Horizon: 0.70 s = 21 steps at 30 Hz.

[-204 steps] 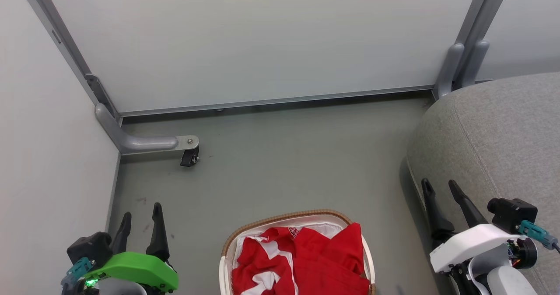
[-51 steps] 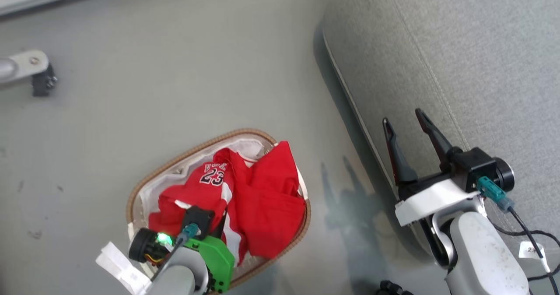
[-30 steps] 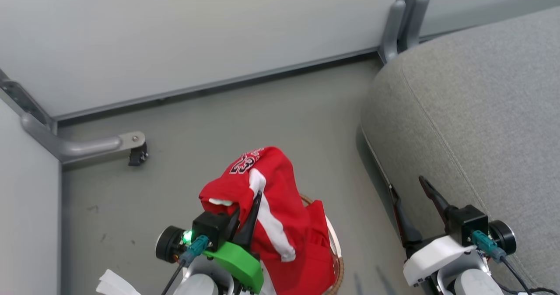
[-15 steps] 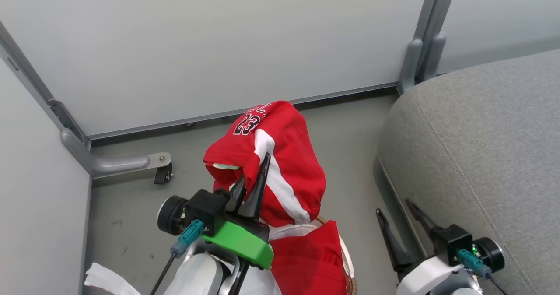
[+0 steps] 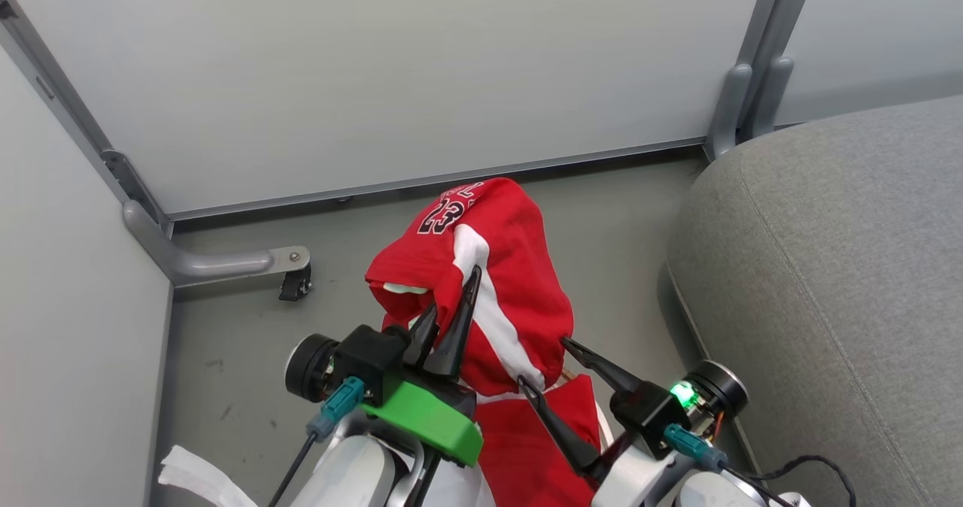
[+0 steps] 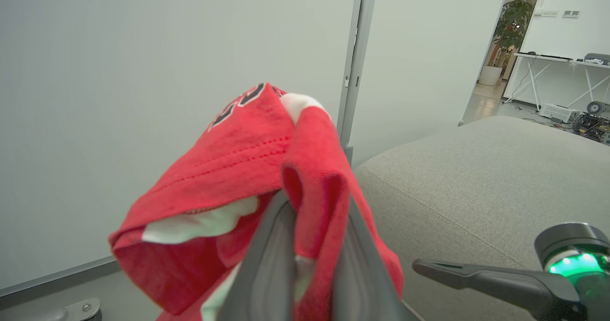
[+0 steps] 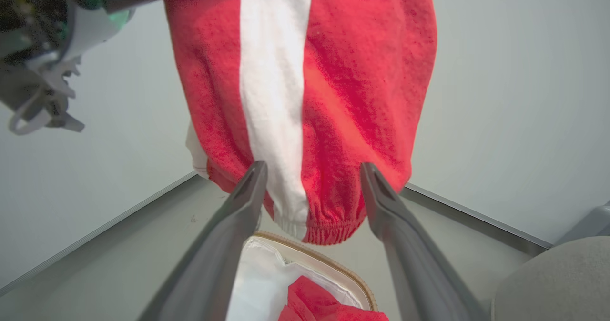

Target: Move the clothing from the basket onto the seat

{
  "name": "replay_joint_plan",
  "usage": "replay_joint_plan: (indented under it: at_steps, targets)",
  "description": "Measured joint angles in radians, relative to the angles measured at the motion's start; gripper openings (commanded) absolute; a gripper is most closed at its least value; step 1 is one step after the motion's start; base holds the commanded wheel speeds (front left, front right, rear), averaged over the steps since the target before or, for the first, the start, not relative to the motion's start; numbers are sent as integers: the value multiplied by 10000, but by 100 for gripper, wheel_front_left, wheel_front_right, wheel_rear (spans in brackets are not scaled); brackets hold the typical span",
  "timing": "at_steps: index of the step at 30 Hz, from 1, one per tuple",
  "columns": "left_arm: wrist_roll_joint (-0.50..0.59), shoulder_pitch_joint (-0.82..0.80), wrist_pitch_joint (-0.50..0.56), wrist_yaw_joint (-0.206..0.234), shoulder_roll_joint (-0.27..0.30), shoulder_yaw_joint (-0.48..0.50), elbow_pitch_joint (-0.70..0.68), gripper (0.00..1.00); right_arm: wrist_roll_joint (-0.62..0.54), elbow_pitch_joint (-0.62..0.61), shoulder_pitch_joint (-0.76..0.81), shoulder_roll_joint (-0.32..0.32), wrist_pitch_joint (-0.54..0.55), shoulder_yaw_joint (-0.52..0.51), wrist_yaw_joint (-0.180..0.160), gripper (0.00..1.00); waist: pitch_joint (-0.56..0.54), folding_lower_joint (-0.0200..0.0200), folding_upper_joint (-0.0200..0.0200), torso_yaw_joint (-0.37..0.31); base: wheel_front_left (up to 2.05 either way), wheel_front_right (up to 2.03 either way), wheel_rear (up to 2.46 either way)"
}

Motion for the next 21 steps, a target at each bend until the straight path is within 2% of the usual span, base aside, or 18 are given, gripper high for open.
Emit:
replay_joint_plan:
  at_steps: [8, 18, 19, 20, 21]
  targets:
    - [-174, -95, 0, 0, -4, -495, 86, 0, -65, 988, -971, 353, 0, 604, 0, 100, 39, 0, 0, 356, 0, 0, 0]
    - [-395, -154, 2, 2, 0, -1250, 38, 0, -201, 1944, -1474, 554, 0, 412, 0, 100, 53, 0, 0, 826, 0, 0, 0]
    - [-416, -155, 0, 2, 0, -1323, 40, 0, -86, 1962, -1496, 564, 0, 447, 0, 67, 50, 0, 0, 872, 0, 0, 0]
    - [-418, -156, 0, 2, 0, -1375, 48, 0, -6, 1985, -1539, 575, 0, 485, 0, 27, 48, 0, 0, 918, 0, 0, 0]
    - [-435, -157, 0, 2, -2, -1407, 58, 0, 105, 1996, -1584, 573, 0, 539, 0, 0, 46, 0, 0, 961, 0, 0, 0]
